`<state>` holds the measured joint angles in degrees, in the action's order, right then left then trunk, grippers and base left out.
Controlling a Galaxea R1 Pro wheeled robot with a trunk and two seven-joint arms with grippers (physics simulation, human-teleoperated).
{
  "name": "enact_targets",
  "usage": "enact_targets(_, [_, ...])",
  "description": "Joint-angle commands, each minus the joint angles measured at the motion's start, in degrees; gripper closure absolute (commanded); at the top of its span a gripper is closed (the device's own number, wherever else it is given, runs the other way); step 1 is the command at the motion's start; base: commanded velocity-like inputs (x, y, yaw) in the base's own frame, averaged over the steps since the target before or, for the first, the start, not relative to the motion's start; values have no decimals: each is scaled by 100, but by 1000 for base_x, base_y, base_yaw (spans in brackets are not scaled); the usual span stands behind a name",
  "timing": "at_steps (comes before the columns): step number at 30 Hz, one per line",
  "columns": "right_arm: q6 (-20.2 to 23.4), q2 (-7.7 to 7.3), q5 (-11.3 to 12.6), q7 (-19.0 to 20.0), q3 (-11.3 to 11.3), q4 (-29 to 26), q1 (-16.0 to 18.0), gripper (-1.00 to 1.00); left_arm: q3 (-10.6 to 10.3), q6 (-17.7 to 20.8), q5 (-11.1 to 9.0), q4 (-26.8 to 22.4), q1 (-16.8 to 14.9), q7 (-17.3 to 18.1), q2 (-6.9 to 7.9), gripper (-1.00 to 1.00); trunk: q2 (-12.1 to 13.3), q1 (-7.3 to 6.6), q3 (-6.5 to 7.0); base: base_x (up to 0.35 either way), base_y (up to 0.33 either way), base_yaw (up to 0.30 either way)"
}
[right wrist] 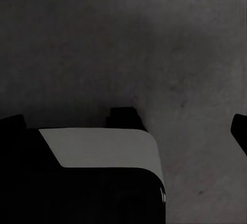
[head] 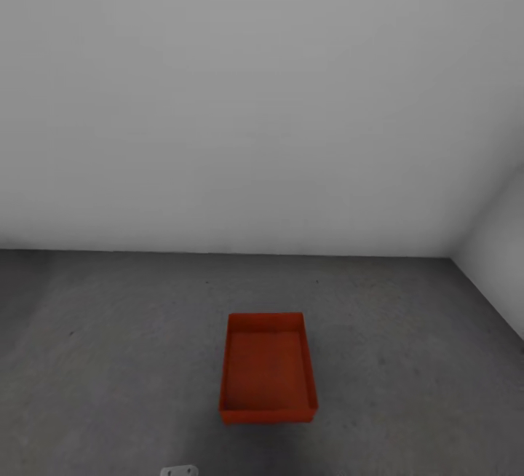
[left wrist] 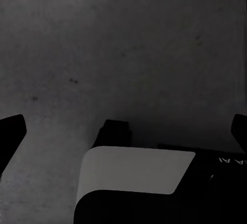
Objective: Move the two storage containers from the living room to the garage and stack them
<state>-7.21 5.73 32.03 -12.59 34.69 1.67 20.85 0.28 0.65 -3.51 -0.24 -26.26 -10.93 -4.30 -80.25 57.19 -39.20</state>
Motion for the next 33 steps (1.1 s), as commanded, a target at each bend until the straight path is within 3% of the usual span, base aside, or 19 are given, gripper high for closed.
enact_targets(1, [-28, 9, 55, -1, 47, 18, 6, -100, -1, 8, -36, -3, -1, -14, -1, -100, -2, 0, -1, 0, 0, -248])
enact_targets(33, [-8, 14, 50, 2, 47, 18, 6, -100, -9, 5, -27, -3, -1, -14, 8, -100, -2, 0, 93, 0, 0, -268])
